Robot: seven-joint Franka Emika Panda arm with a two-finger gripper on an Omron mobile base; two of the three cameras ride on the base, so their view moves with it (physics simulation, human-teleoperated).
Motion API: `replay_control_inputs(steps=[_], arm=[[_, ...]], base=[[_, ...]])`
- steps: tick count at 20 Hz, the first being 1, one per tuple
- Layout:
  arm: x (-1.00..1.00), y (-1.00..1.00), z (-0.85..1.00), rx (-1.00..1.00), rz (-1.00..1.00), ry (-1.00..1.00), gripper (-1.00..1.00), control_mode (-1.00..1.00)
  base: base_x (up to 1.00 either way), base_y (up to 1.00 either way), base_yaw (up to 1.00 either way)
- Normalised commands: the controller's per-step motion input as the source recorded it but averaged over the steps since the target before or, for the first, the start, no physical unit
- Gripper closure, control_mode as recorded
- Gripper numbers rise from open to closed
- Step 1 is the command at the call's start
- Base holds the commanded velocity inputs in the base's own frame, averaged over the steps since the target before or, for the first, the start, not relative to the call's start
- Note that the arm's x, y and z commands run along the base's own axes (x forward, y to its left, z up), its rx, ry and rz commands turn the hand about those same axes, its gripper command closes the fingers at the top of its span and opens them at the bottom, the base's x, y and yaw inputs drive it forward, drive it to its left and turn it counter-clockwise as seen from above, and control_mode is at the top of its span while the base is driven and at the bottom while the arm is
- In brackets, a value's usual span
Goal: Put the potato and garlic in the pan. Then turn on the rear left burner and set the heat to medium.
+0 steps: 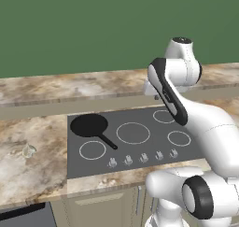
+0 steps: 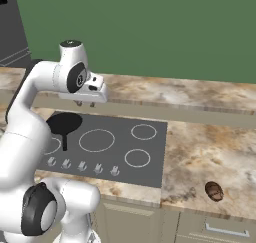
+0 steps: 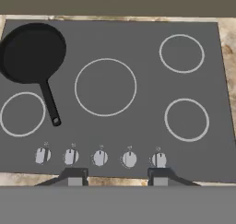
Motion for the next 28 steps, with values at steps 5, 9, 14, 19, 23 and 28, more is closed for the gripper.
replay_control_inputs(steps=[5,9,14,19,23,28], arm=[[-0.15,0.00,-0.04,-0.01,0.00,0.00,-1.00,-1.00],[-0.42,-0.04,-0.11,-0.05,0.00,0.00,-1.00,-1.00],[-0.12,-0.27,-0.19,-0.03,0.00,0.03,-1.00,-1.00],[0.01,-0.52,-0.32,-0.06,0.00,0.11,-1.00,-1.00],[0.05,-0.69,-0.50,-0.04,0.00,0.16,-1.00,-1.00],[0.00,-0.59,-0.29,-0.02,0.00,0.13,-1.00,-1.00]], base=[[0.00,0.00,0.00],[0.00,0.00,0.00],[0.00,0.00,0.00],[0.00,0.00,0.00],[0.00,0.00,0.00],[0.00,0.00,0.00]])
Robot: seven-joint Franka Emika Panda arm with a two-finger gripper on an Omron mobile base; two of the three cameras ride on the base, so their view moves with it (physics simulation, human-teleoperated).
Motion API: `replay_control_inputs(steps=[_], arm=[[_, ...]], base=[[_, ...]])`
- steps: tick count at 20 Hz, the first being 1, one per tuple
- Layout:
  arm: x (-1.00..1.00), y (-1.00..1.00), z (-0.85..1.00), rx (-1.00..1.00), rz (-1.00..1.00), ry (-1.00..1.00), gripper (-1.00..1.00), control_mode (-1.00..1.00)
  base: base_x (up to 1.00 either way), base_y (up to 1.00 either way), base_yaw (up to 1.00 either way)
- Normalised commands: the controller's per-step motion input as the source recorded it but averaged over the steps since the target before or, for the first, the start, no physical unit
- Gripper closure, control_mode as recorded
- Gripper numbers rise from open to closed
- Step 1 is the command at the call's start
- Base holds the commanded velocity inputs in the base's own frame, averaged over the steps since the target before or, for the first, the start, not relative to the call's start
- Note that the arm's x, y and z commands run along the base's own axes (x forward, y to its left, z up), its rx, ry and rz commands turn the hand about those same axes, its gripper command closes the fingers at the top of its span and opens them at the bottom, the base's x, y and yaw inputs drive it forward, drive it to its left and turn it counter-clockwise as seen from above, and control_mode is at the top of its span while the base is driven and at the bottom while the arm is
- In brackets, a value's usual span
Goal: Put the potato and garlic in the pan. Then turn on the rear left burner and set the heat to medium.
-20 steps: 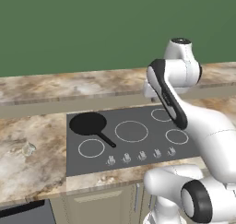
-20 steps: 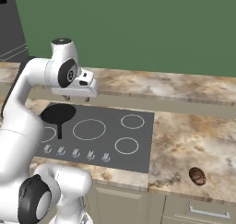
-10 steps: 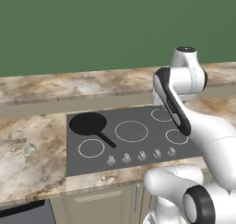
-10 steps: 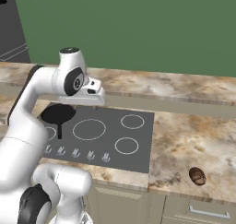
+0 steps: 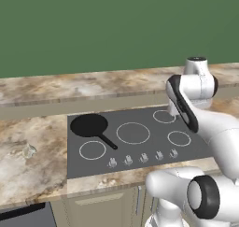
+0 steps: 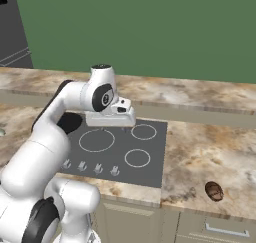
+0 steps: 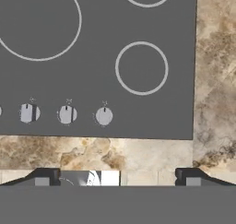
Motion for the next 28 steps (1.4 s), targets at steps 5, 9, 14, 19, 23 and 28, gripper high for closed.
replay_control_inputs(steps=[5,9,14,19,23,28], arm=[[0.00,-0.61,-0.06,-0.02,0.00,0.10,-1.00,-1.00],[-0.05,-0.69,-0.02,0.00,0.00,0.09,-1.00,-1.00],[-0.30,-0.38,-0.05,0.00,0.00,0.07,-1.00,-1.00],[-0.17,-0.23,-0.20,0.00,-0.02,0.05,-1.00,-1.00],[0.10,-0.36,-0.37,0.01,-0.12,0.00,-1.00,-1.00],[0.41,-0.52,-0.29,0.11,-0.25,-0.01,-1.00,-1.00]], base=[[0.00,0.00,0.00],[0.00,0.00,0.00],[0.00,0.00,0.00],[0.00,0.00,0.00],[0.00,0.00,0.00],[0.00,0.00,0.00]])
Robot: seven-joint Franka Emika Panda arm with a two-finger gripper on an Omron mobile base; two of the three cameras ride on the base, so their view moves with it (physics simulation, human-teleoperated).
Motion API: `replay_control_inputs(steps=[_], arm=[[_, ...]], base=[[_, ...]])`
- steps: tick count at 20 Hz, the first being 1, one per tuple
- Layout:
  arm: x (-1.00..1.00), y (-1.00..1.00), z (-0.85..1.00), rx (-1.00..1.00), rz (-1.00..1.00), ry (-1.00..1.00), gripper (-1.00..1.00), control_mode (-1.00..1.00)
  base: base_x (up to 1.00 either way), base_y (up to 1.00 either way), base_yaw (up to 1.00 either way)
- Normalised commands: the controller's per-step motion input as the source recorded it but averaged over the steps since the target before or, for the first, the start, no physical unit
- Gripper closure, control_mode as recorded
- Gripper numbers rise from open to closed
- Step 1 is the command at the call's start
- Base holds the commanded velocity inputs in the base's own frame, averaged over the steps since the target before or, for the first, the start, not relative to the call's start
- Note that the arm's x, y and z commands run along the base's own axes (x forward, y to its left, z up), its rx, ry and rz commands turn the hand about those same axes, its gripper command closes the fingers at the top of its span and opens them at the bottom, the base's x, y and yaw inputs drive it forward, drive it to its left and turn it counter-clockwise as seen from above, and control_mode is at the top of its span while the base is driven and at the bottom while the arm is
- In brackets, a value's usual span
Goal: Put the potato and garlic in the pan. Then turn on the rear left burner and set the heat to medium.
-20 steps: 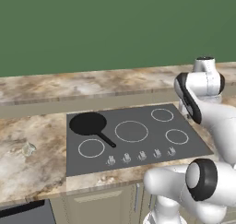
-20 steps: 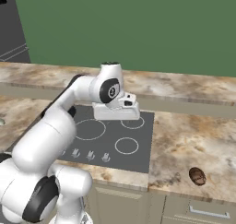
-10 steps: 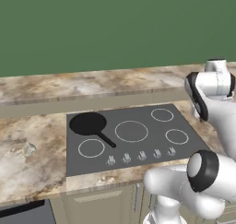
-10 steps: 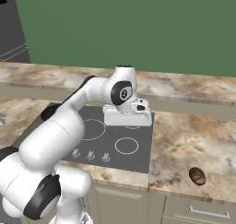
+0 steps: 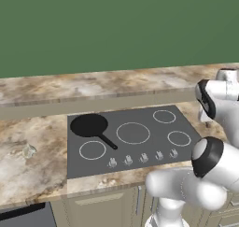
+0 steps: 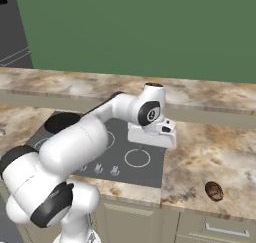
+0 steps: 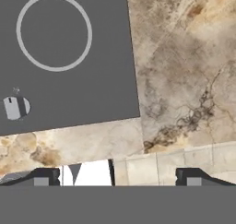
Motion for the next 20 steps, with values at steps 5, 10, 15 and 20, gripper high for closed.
replay_control_inputs(steps=[5,10,15,20], arm=[[0.10,-0.64,-0.12,0.15,-0.20,-0.01,-1.00,-1.00],[0.00,-0.64,-0.13,0.06,-0.11,0.00,-1.00,-1.00],[0.00,-0.63,-0.23,0.02,-0.11,0.00,-1.00,-1.00],[0.00,-0.78,-0.42,0.02,-0.03,-0.02,-1.00,-1.00]], base=[[0.00,0.00,0.00],[0.00,0.00,0.00],[0.00,0.00,0.00],[0.00,0.00,0.00]])
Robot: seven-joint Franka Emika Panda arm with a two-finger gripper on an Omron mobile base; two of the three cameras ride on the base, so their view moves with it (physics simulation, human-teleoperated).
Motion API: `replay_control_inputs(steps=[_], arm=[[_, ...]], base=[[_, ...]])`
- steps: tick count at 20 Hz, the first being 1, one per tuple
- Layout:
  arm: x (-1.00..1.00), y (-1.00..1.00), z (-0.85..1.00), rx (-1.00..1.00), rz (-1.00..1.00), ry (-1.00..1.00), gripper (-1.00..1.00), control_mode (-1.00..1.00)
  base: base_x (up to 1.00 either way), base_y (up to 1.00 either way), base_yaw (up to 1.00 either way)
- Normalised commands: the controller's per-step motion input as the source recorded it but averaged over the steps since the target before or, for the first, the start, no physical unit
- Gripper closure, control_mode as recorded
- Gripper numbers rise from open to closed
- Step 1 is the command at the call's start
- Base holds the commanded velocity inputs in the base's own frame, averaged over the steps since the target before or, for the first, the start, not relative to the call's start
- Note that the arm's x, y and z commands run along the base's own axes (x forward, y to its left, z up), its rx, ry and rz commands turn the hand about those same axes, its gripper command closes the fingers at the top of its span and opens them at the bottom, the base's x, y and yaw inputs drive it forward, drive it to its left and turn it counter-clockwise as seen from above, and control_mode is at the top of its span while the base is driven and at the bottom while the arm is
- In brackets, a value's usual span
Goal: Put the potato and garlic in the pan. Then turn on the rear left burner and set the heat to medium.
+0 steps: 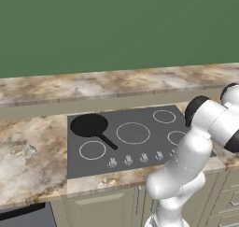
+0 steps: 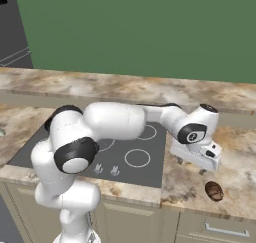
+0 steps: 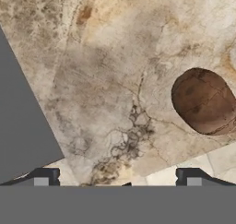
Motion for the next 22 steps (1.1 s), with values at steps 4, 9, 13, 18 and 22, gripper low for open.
replay_control_inputs(steps=[4,9,13,18,22], arm=[[-0.06,-0.25,-0.24,0.00,0.03,-0.01,-1.00,-1.00],[-0.02,-0.06,-0.09,-0.03,0.13,-0.01,-1.00,-1.00],[0.00,-0.03,0.00,0.00,0.27,0.00,-1.00,-1.00],[0.00,-0.02,-0.26,0.00,0.37,0.00,-1.00,-1.00],[-0.01,-0.16,-0.55,0.00,0.36,0.00,-1.00,-1.00]], base=[[0.00,0.00,0.00],[0.00,0.00,0.00],[0.00,0.00,0.00],[0.00,0.00,0.00],[0.00,0.00,0.00]])
